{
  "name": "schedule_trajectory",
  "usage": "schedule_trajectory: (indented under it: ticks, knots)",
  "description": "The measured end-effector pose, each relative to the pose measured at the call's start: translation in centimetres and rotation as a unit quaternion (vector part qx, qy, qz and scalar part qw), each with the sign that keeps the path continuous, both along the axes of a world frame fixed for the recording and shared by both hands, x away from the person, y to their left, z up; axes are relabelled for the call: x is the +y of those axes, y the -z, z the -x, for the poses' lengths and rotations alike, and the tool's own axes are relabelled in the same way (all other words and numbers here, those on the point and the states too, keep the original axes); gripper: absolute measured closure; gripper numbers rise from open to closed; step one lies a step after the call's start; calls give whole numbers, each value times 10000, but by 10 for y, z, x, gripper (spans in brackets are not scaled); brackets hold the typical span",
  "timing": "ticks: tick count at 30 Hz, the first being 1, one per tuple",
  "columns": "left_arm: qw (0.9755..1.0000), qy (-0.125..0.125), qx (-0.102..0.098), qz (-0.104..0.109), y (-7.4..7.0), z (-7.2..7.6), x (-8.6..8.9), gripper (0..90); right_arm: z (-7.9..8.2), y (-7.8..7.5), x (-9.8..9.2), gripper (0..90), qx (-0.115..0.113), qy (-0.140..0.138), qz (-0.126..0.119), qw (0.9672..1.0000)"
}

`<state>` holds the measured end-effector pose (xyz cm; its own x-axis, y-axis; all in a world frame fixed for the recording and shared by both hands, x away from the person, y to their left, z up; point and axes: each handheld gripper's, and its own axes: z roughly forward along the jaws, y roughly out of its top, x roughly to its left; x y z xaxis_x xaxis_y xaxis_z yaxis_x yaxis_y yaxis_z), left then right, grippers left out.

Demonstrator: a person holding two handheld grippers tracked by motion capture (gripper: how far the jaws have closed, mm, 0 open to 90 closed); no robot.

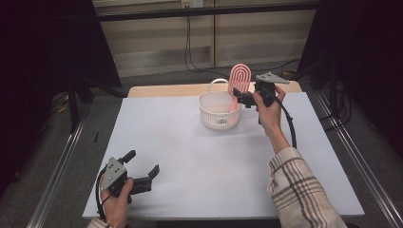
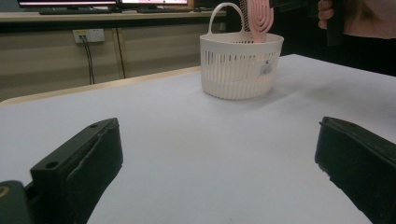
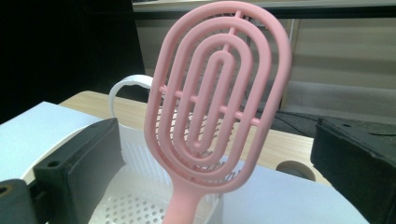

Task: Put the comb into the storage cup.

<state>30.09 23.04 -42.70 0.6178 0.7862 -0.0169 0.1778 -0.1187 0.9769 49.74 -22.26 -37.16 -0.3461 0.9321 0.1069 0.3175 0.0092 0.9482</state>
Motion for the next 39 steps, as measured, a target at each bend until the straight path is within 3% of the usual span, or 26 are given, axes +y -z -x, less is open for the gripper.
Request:
schedule_trajectory:
  ticks: [7, 13, 19, 23, 39]
  knots:
    - [10000, -9, -5, -11, 0, -1, 0, 11, 10, 1, -2, 18, -115, -57, -16, 9999]
    - [10000, -13, -5, -13, 1, -1, 0, 11, 16, -2, 1, 24, -218, -122, 137, 9996]
    - [10000, -50, -26, -29, 0, 0, 1, 11, 23, 0, -2, 9, -248, -136, 50, 9996]
    - [9999, 1, -114, -59, 0, 0, 0, 11, 28, -1, -4, 11, -298, -54, 135, 9995]
    - [9999, -126, -72, 79, 0, 0, 0, 10, 59, -1, -16, 4, -460, -62, 100, 9989]
